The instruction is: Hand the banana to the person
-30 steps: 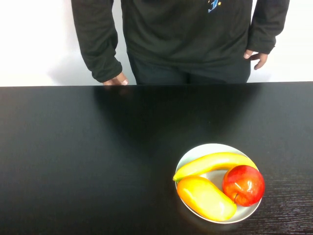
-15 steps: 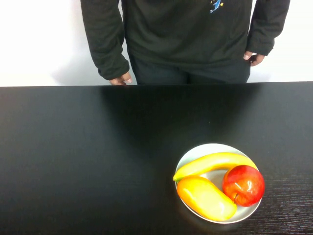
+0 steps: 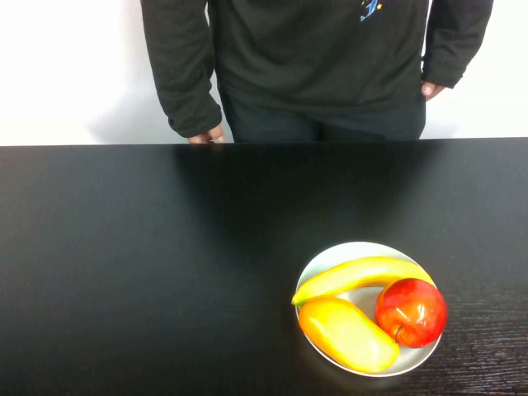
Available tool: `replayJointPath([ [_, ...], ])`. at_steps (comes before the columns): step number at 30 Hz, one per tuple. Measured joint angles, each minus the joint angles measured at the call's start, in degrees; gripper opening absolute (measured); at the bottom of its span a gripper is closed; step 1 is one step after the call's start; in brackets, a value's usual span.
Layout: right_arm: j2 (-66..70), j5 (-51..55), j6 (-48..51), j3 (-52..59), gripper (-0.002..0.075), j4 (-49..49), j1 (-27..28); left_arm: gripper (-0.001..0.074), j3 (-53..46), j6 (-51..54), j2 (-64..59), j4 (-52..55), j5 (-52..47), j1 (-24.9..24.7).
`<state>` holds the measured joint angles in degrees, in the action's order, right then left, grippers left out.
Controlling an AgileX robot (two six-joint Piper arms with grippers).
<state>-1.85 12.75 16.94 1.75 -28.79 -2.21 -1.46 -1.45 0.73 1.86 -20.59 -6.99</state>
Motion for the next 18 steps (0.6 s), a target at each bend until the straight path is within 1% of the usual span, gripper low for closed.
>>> replayJointPath([
  [4,0.00,-9.44,0.00,0.00,-0.0011,-18.74,0.00,-0.0004,0.00,0.00,0.00,0.00,0.00,0.00],
  [5,0.00,-11.19,0.00,0.00,-0.0011,-21.43,0.00,-0.0004,0.00,0.00,0.00,0.00,0.00,0.00],
  [8,0.00,-13.68,1.61,0.00,-0.0011,-23.30,0.00,-0.0004,0.00,0.00,0.00,0.00,0.00,0.00],
  [9,0.00,-8.42,0.22,0.00,-0.0011,-24.40,0.00,-0.0004,0.00,0.00,0.00,0.00,0.00,0.00],
  [10,0.00,-13.37,1.61,-0.11,-0.0011,-25.49,0.00,-0.0004,0.00,0.00,0.00,0.00,0.00,0.00],
  [13,1.06,-8.97,1.61,-2.01,-0.0011,-27.57,0.00,-0.0004,0.00,0.00,0.00,0.00,0.00,0.00],
  [15,4.01,-3.58,1.61,-4.89,-0.0010,-27.57,0.00,-0.0004,0.00,0.00,0.00,0.00,0.00,0.00],
  [16,6.64,-5.46,0.78,-6.93,-0.0010,-27.02,0.00,-0.0004,0.00,0.00,0.00,0.00,0.00,0.00],
  [17,9.25,1.74,1.51,-8.79,-0.0010,-26.01,0.00,-0.0004,0.00,0.00,0.00,0.00,0.00,0.00],
  [18,13.01,5.02,1.51,-11.31,-0.0010,-24.08,0.00,-0.0004,0.00,0.00,0.00,0.00,0.00,0.00],
])
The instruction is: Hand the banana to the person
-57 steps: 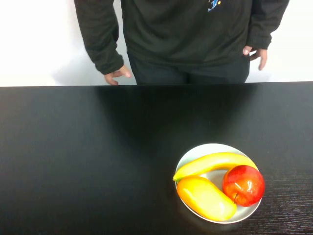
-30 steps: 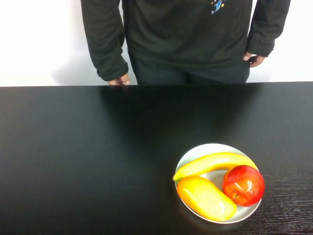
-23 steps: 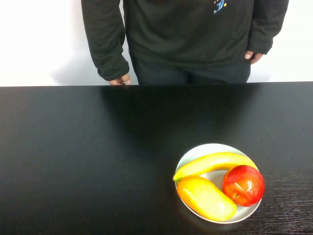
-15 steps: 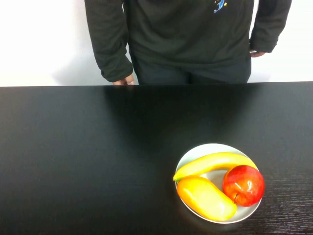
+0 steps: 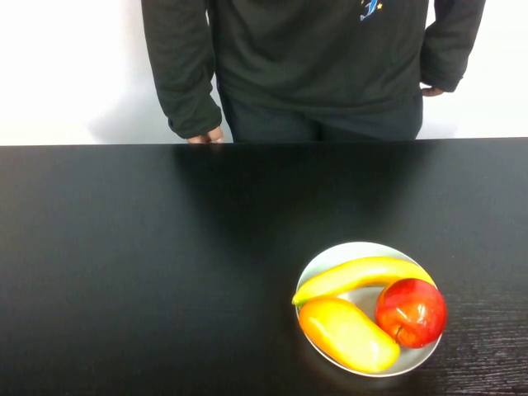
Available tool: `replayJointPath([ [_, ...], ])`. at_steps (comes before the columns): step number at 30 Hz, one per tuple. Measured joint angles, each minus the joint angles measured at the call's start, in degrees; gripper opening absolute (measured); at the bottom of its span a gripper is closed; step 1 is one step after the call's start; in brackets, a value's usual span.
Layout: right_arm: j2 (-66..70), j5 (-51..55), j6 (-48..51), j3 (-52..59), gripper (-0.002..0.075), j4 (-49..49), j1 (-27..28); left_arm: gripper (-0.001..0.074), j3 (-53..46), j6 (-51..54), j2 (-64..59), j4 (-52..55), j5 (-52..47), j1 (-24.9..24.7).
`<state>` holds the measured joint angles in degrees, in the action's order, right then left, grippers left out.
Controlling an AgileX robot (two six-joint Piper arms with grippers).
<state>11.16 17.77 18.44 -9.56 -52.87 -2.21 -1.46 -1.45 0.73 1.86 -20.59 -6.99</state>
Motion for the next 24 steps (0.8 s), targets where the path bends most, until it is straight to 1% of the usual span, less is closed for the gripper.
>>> replayJointPath([
  [6,24.80,21.34,0.22,-17.10,-0.0010,17.76,0.00,-0.0004,0.00,0.00,0.00,0.00,0.00,0.00],
  [7,28.57,17.19,-0.59,-19.89,-0.0010,20.03,0.00,-0.0004,0.00,0.00,0.00,0.00,0.00,0.00],
  [8,31.38,26.68,2.97,-22.06,-0.0010,21.44,0.00,-0.0004,0.00,0.00,0.00,0.00,0.00,0.00],
  [9,34.76,29.00,5.49,-24.75,-0.0010,22.94,0.00,-0.0004,0.00,0.00,0.00,0.00,0.00,0.00],
  [12,43.99,32.59,10.69,-32.11,-0.0010,25.96,-0.08,-0.0004,0.00,0.00,0.00,0.00,0.00,0.00],
  [15,51.26,33.38,15.45,-38.97,-0.0010,26.23,-0.85,-0.0004,0.00,0.00,0.00,0.00,0.00,0.00],
  [18,57.80,33.38,16.68,-44.57,-0.0010,27.72,-4.25,-0.0004,0.00,0.00,0.00,0.00,0.00,0.00],
  [21,64.28,33.51,16.95,-50.05,0.0004,32.92,-9.88,-0.0004,0.00,0.00,0.00,0.00,0.00,0.00],
  [22,65.87,33.51,16.95,-51.77,0.0015,34.74,-12.32,-0.0004,0.00,0.00,0.00,0.00,0.00,0.00],
  [24,69.71,33.51,16.95,-54.87,0.0061,39.83,-17.20,-0.0004,0.00,0.00,0.00,0.00,0.00,0.00],
])
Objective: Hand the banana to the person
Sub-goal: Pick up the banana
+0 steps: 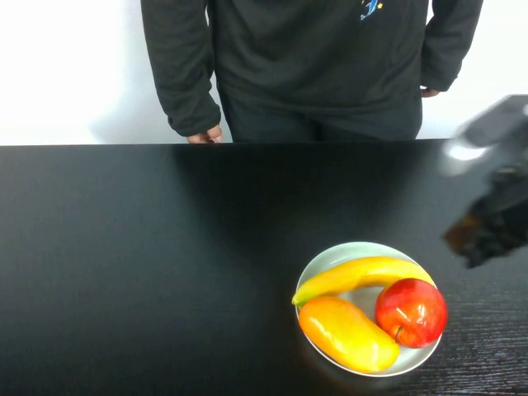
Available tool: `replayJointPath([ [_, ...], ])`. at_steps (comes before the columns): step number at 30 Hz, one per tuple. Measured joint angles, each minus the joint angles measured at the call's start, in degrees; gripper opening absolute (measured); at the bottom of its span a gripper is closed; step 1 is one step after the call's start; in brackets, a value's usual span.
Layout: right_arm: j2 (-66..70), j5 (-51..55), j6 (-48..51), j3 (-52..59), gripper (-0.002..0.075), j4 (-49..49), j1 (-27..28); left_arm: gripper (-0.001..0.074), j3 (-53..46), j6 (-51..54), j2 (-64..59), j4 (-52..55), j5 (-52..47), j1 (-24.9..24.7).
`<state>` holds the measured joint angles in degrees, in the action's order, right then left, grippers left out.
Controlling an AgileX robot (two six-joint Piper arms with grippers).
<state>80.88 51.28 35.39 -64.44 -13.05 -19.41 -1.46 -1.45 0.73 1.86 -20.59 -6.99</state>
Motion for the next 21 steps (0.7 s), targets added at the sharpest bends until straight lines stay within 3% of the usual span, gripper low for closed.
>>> replayJointPath([
  [3,5.13,0.00,0.99,-3.65,0.0160,8.21,-6.22,-0.0004,0.00,0.00,0.00,0.00,0.00,0.00],
  [6,9.32,-0.12,8.21,-5.37,0.0274,15.10,-10.74,-0.0004,0.00,0.00,0.00,0.00,0.00,0.00],
  [7,10.66,-0.36,10.23,-5.64,0.0423,16.71,-11.67,-0.0004,0.00,0.00,0.00,0.00,0.00,0.00],
  [8,11.82,-1.03,12.62,-5.85,0.0348,17.06,-11.91,-0.0004,0.00,0.00,0.00,0.00,0.00,0.00],
  [12,15.86,-4.09,18.20,-6.60,0.0429,17.07,-11.91,-0.0004,0.00,0.00,0.00,0.00,0.00,0.00],
  [21,26.38,-4.66,20.12,-14.53,0.0449,16.03,-11.91,-0.0004,0.00,0.00,0.00,0.00,0.00,0.00],
])
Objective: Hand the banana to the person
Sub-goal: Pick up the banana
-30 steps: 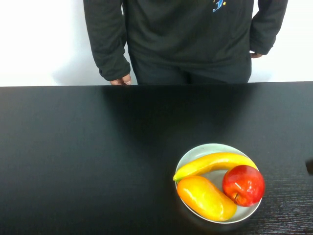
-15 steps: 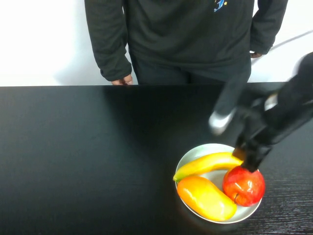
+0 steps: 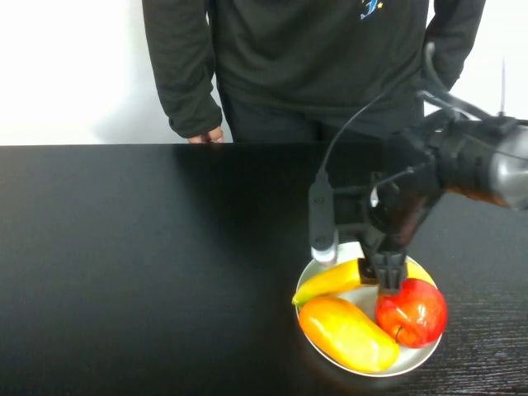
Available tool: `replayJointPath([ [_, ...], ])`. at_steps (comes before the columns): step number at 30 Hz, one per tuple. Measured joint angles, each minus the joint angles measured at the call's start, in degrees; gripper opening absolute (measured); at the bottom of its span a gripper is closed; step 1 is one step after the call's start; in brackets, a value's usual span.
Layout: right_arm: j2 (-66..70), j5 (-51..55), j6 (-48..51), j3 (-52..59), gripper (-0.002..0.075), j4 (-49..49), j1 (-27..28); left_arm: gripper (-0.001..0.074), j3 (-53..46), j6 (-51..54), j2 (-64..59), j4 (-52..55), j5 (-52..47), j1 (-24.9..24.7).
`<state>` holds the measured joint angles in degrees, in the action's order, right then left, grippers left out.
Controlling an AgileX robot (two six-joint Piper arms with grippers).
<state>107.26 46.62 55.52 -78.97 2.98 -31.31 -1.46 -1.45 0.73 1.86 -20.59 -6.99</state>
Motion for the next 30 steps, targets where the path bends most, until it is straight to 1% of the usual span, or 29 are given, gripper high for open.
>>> replayJointPath([
  [3,2.16,0.12,0.14,-1.41,0.0449,0.11,0.00,-0.0004,0.00,0.00,0.00,0.00,0.00,0.00],
  [7,3.99,0.12,3.01,-1.64,0.0449,0.23,0.00,-0.0004,0.00,0.00,0.00,0.06,0.00,0.00],
  [22,8.34,-0.31,3.78,-1.64,0.0436,0.45,1.07,-0.0004,0.00,0.00,0.00,0.06,0.00,0.00],
  [24,8.34,-0.41,3.78,-1.64,0.0402,0.45,1.07,-0.0004,0.00,0.00,0.00,0.06,0.00,0.00],
  [27,8.34,0.14,3.59,-1.64,0.0279,0.45,1.07,-0.0004,0.00,0.00,0.00,0.06,0.00,0.00],
  [28,8.34,0.40,3.16,-1.64,0.0251,0.45,1.07,-0.0004,0.00,0.00,0.00,0.06,0.00,0.00],
  [30,7.73,1.39,1.94,-1.64,0.0252,0.45,1.07,-0.0004,0.00,0.00,0.00,0.06,0.00,0.00],
])
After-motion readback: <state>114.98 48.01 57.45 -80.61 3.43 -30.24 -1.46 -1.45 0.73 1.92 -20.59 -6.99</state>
